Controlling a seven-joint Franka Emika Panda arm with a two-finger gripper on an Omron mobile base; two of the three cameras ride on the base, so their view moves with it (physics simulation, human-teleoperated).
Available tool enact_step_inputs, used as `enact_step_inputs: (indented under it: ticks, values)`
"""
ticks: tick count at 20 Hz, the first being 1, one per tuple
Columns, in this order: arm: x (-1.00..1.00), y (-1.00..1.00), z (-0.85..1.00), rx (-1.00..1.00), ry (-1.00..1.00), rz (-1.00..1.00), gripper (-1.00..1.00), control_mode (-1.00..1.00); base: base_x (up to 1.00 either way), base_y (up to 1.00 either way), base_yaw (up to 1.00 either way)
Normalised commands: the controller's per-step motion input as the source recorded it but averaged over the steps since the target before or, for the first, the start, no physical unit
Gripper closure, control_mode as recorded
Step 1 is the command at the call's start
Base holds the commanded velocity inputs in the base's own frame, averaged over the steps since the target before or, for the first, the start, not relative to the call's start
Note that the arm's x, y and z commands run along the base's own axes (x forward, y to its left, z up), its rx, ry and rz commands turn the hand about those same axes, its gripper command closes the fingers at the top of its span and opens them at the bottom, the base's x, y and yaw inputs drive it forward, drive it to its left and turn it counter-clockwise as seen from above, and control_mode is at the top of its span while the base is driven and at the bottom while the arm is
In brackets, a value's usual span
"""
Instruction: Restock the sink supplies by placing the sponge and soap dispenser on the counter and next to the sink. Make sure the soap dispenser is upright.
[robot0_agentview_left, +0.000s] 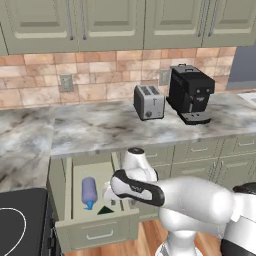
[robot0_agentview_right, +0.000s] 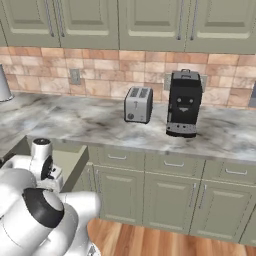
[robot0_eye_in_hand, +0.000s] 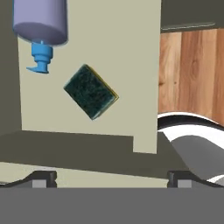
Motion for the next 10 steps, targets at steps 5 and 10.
enact_step_inputs:
  ticks: [5, 10]
  values:
    - [0.64, 0.57, 0.50, -0.05, 0.19, 0.00, -1.00, -1.00, 0.00, 0.00, 0.00]
    - [0.42, 0.99, -0.14, -0.14, 0.14, 0.00, -1.00, -1.00, 0.00, 0.00, 0.00]
